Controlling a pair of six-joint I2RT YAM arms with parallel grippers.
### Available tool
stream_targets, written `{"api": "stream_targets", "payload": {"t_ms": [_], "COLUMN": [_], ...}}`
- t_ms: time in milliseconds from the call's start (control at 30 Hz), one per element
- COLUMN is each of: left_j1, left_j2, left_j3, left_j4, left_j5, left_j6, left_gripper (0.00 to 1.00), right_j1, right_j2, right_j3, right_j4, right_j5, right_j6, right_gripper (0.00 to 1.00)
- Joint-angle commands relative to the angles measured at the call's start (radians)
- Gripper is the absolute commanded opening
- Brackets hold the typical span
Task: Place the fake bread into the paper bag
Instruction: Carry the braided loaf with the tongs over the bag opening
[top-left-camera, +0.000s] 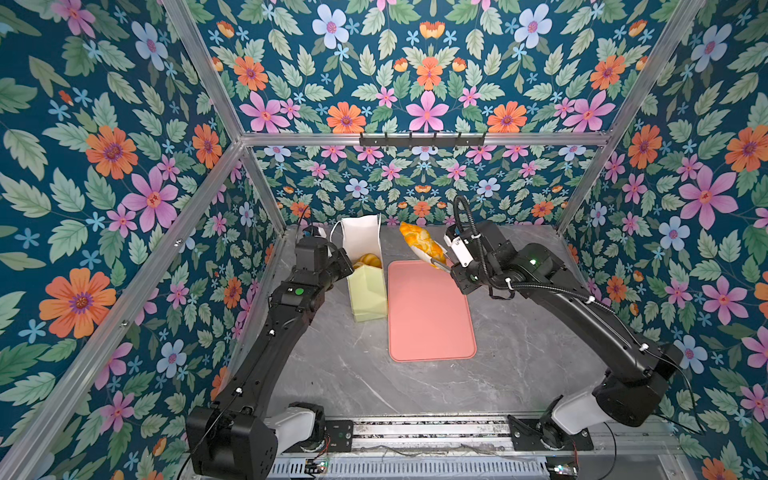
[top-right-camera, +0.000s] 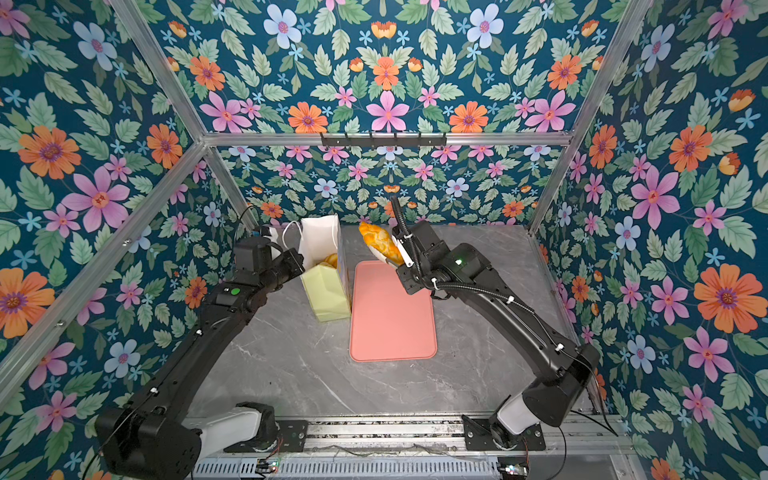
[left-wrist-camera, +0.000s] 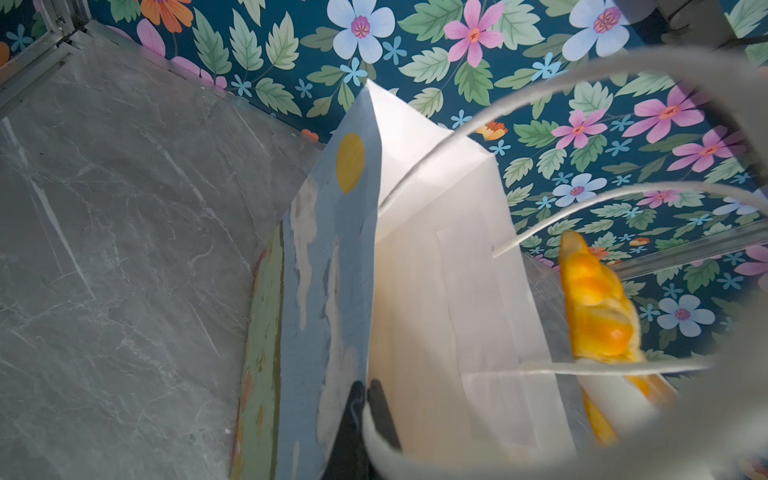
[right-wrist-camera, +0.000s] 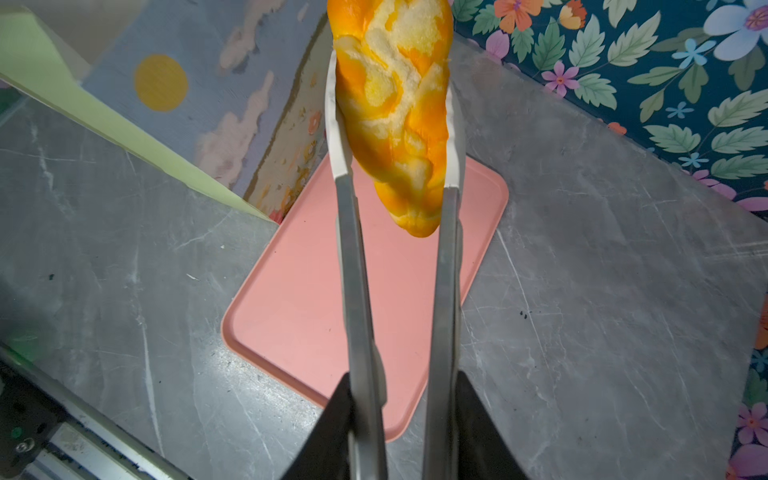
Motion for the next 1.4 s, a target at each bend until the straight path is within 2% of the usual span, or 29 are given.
{"api": "stream_targets", "payload": {"t_ms": [0, 300, 733, 1000, 1100, 1367], "left_j1": [0.000, 0.000, -0.002, -0.005, -0.008, -0.009], "left_j2": [0.003, 0.017, 0.021, 0.025, 0.025, 0.017], "left_j3": [0.012, 0.035, 0.048, 0.054, 0.054, 0.049], "left_j4": [0.000, -0.019, 0.004, 0.006, 0.007, 0.007], "left_j5": [0.012, 0.022, 0.035, 0.040, 0.040, 0.040], "left_j6": [0.003, -0.014, -0.042, -0.048, -0.050, -0.052], "left_gripper": [0.02, 0.03, 0.03, 0.02, 0.02, 0.02], "right_j1": [0.000, 0.001, 0.029, 0.095, 0.117, 0.149], "right_j2": [-0.043, -0.133, -0.078, -0.023, 0.000, 0.059], "right_j3": [0.023, 0.076, 0.191, 0.210, 0.212, 0.201], "right_j4": [0.021, 0.108, 0.208, 0.308, 0.329, 0.377], "right_j5": [-0.016, -0.148, -0.314, -0.342, -0.296, -0.264], "right_j6": [0.019, 0.045, 0.136, 0.180, 0.223, 0.312], "right_gripper": [0.30, 0.31, 0.30, 0.30, 0.30, 0.29]}}
